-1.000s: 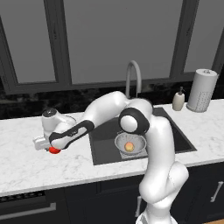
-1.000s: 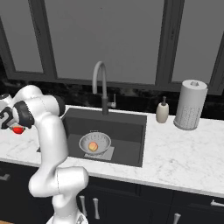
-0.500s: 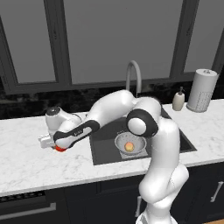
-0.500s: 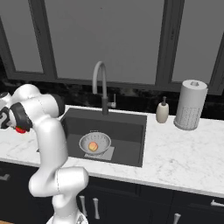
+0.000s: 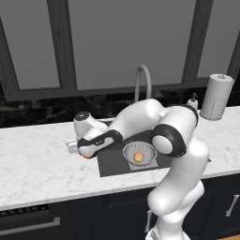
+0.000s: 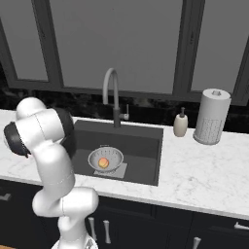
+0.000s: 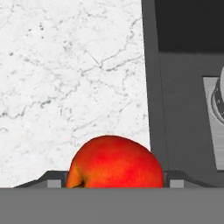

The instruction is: Put the colander in the sink, put the apple, peach in the colander, and turn on the sink faucet and pour water over the colander.

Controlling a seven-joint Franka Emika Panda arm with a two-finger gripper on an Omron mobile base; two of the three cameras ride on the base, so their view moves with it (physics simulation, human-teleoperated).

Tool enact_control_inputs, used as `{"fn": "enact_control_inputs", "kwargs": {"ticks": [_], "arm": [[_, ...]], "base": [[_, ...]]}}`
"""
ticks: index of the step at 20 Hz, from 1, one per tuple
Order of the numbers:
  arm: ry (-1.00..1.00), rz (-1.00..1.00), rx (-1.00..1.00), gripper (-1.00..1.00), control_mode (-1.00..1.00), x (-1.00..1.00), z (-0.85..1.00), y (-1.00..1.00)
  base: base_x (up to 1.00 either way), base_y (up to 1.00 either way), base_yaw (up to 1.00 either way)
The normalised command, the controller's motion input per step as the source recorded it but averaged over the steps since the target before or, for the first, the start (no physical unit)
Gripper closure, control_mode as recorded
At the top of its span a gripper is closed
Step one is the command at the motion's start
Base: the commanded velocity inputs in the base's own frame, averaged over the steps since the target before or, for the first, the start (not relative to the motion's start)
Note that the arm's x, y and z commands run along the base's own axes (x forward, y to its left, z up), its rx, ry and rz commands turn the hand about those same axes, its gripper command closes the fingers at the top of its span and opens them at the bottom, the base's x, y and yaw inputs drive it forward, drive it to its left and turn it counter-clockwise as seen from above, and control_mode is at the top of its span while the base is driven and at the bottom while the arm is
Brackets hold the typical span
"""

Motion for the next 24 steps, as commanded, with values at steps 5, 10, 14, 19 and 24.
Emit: {"fn": "enact_control_inputs", "kwargs": {"ticks": [5, 10, 14, 19, 24], "arm": [[0.0, -0.23, 0.01, 1.0, -1.0, 0.37, 0.0, -1.0], [0.0, -0.23, 0.0, 1.0, -1.0, 0.35, 0.0, -1.0], [0.0, -0.22, 0.0, 1.0, -1.0, 0.3, -0.04, -1.0], [0.0, -0.14, 0.01, 1.0, -1.0, 0.38, -0.25, -0.8], [-0.01, -0.04, 0.0, 1.0, -1.0, 0.39, -0.36, -0.41]], "base": [[0.0, 0.0, 0.0], [0.0, 0.0, 0.0], [0.0, 0.0, 0.0], [0.0, 0.0, 0.0], [0.0, 0.0, 0.0]]}}
